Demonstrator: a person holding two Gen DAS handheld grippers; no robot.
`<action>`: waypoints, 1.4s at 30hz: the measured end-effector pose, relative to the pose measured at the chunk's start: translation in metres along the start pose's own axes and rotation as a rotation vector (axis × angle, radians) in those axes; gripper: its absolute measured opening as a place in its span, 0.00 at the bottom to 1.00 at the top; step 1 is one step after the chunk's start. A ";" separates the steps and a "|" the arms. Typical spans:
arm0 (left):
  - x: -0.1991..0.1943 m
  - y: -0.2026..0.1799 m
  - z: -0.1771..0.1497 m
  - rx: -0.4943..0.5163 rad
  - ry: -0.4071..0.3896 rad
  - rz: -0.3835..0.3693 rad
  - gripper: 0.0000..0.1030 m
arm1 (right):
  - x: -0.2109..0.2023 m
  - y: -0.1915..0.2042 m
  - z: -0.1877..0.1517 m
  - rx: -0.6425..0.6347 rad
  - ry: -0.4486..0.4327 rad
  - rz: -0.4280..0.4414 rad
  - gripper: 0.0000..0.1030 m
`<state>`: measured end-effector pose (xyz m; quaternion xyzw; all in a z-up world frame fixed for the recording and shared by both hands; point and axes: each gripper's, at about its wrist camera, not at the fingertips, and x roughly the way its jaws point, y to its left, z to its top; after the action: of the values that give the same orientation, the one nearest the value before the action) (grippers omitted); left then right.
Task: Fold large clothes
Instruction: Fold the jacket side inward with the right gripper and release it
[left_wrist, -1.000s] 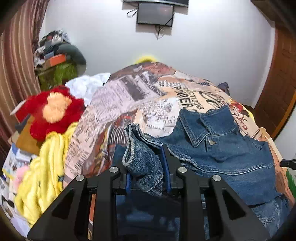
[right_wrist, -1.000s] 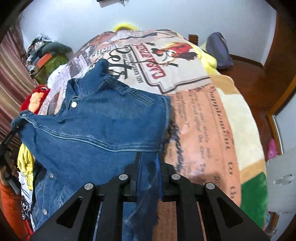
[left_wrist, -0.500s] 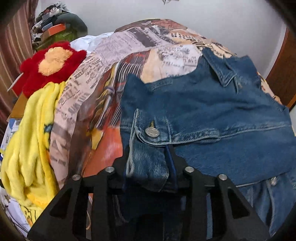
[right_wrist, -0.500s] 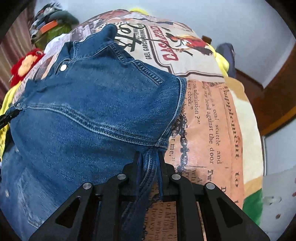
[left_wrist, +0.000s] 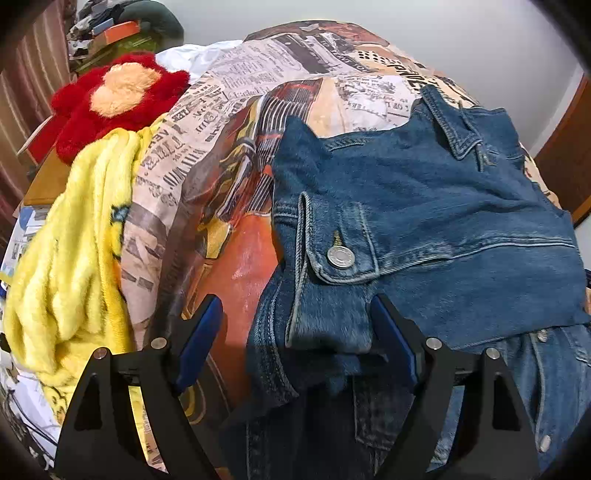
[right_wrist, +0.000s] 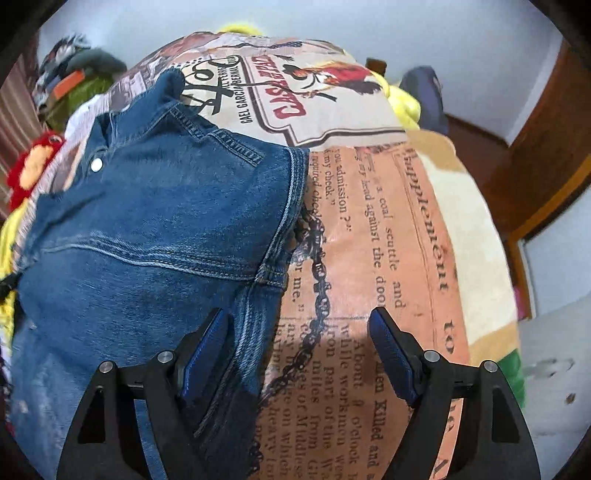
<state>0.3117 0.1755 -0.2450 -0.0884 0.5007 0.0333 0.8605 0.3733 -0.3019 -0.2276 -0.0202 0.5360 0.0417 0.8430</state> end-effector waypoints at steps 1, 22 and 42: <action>-0.003 0.000 0.003 0.004 0.000 -0.001 0.80 | -0.001 -0.002 0.001 0.014 0.004 0.025 0.75; 0.048 0.022 0.098 -0.105 0.034 -0.102 0.80 | 0.017 -0.020 0.072 0.205 -0.017 0.244 0.75; 0.082 0.035 0.117 -0.200 0.019 -0.132 0.09 | 0.058 0.005 0.123 0.128 -0.085 0.224 0.10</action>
<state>0.4476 0.2288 -0.2631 -0.2069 0.4960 0.0254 0.8429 0.5082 -0.2845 -0.2278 0.0955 0.5003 0.1022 0.8545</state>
